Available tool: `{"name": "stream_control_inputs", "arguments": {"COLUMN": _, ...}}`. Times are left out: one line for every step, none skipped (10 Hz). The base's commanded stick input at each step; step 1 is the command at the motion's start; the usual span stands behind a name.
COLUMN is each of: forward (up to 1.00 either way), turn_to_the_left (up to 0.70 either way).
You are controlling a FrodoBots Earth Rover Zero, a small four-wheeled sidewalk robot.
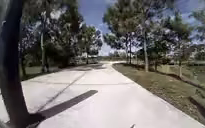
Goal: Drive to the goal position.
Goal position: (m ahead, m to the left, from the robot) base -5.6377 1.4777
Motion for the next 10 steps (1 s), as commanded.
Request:
{"name": "stream_control_inputs", "arguments": {"forward": 0.85, "turn_to_the_left": 0.00}}
{"name": "stream_control_inputs", "arguments": {"forward": 0.85, "turn_to_the_left": 0.00}}
{"name": "stream_control_inputs", "arguments": {"forward": 0.85, "turn_to_the_left": 0.00}}
{"name": "stream_control_inputs", "arguments": {"forward": 0.85, "turn_to_the_left": 0.00}}
{"name": "stream_control_inputs", "arguments": {"forward": 0.85, "turn_to_the_left": 0.00}}
{"name": "stream_control_inputs", "arguments": {"forward": 0.85, "turn_to_the_left": 0.00}}
{"name": "stream_control_inputs", "arguments": {"forward": 0.85, "turn_to_the_left": 0.00}}
{"name": "stream_control_inputs", "arguments": {"forward": 0.85, "turn_to_the_left": 0.00}}
{"name": "stream_control_inputs", "arguments": {"forward": 0.85, "turn_to_the_left": 0.00}}
{"name": "stream_control_inputs", "arguments": {"forward": 0.85, "turn_to_the_left": 0.00}}
